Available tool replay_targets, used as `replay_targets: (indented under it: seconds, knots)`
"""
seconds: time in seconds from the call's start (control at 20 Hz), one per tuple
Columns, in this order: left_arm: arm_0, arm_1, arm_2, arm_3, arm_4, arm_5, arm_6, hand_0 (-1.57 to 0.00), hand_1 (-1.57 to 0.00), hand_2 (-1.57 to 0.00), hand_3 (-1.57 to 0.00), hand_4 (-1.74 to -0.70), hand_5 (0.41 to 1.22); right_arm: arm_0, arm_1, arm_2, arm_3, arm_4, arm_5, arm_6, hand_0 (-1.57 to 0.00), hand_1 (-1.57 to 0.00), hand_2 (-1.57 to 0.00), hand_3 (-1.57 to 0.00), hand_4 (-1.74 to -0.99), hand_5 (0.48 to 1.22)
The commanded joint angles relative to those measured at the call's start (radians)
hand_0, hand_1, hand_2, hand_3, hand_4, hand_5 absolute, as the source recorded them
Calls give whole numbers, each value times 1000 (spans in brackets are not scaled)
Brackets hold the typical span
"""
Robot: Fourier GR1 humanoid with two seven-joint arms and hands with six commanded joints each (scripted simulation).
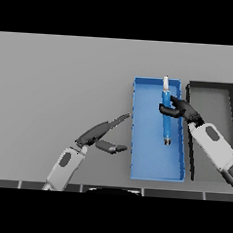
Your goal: Pick up the blue pipe and place it into the blue bin.
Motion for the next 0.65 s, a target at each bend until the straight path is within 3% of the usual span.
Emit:
replay_targets:
  seconds: [0.0, 0.25, 0.6]
  knots:
    - [-8, 1, 6, 5, 4, -1, -1, 1, 1, 1, 1, -886, 428, 3, 7, 4, 3, 5, -9, 0, -40, -37, -37, -21, -1046, 759]
    - [3, -9, -10, -15, -2, 3, 10, 1, 1, 1, 1, -887, 431, -9, 10, 10, 32, 28, 4, -16, -13, -11, -11, -6, -1022, 672]
    - [17, 8, -2, -20, 1, 0, -1, 1, 1, 1, 1, -885, 431, -16, 7, 13, 27, 21, 30, -17, -6, -5, -5, -3, -1022, 643]
